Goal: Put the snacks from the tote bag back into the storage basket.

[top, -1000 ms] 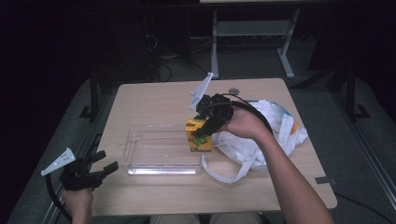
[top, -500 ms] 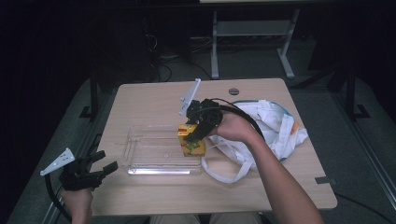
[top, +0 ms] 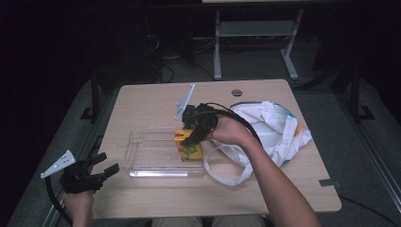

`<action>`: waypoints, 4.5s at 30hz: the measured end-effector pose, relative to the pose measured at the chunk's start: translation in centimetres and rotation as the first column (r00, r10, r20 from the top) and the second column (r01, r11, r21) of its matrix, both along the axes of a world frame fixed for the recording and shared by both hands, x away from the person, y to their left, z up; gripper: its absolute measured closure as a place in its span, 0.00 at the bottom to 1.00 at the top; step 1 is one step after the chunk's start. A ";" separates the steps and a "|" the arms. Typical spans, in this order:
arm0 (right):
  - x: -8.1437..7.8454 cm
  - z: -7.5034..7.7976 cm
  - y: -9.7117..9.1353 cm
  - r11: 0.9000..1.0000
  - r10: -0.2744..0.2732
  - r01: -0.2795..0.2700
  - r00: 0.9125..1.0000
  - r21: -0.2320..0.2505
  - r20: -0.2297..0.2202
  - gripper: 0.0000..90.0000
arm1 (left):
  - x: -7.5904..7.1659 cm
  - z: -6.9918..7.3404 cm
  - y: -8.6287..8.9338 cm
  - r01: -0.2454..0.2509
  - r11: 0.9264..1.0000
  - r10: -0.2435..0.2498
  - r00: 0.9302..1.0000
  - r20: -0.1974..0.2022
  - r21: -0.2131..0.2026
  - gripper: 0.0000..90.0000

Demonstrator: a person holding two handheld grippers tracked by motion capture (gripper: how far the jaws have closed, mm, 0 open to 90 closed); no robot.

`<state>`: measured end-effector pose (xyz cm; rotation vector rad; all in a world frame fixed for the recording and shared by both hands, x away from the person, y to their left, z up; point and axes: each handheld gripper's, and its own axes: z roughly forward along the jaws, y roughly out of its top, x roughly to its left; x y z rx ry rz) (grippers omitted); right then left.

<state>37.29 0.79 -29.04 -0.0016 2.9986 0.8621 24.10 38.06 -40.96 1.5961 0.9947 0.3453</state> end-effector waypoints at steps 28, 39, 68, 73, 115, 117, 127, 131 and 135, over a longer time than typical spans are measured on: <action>0.2 -3.5 0.8 1.000 -0.015 0.014 0.999 -0.015 -0.046 0.58 | 0.0 0.0 0.0 0.001 1.000 -0.001 1.000 0.000 -0.002 0.14; 0.4 -5.3 0.7 1.000 -0.022 0.020 0.998 -0.018 -0.059 0.58 | 0.0 0.0 -0.1 0.000 1.000 0.000 1.000 -0.002 -0.004 0.14; 0.1 -7.4 -0.1 1.000 -0.023 0.022 0.996 -0.018 -0.082 0.58 | 0.0 0.0 -0.1 -0.004 1.000 0.004 1.000 -0.007 -0.003 0.14; 0.0 -7.4 -0.3 1.000 -0.022 0.020 0.996 -0.024 -0.082 0.57 | 0.0 0.0 -0.2 -0.004 1.000 0.004 1.000 -0.006 -0.006 0.14; -0.7 -7.0 -1.2 0.999 -0.023 0.029 0.989 0.037 -0.145 0.52 | -0.1 0.0 -0.4 -0.001 1.000 0.001 1.000 -0.011 0.011 0.14; -0.7 -6.8 -1.4 0.998 -0.024 0.033 0.988 0.052 -0.153 0.50 | -0.1 -0.1 -0.4 -0.003 1.000 0.003 1.000 -0.012 0.007 0.14; -0.7 -6.1 -2.1 0.996 -0.041 0.052 0.988 0.074 -0.150 0.45 | -0.1 -0.1 -0.4 -0.001 1.000 0.001 1.000 -0.011 0.010 0.14; -0.5 -5.9 -2.4 0.995 -0.049 0.062 0.988 0.084 -0.149 0.43 | -0.1 -0.1 -0.4 -0.002 1.000 0.002 1.000 -0.014 0.009 0.14; -0.5 -5.4 -2.6 0.993 -0.057 0.071 0.987 0.093 -0.149 0.42 | -0.1 0.0 -0.3 -0.001 1.000 0.001 1.000 -0.016 0.012 0.14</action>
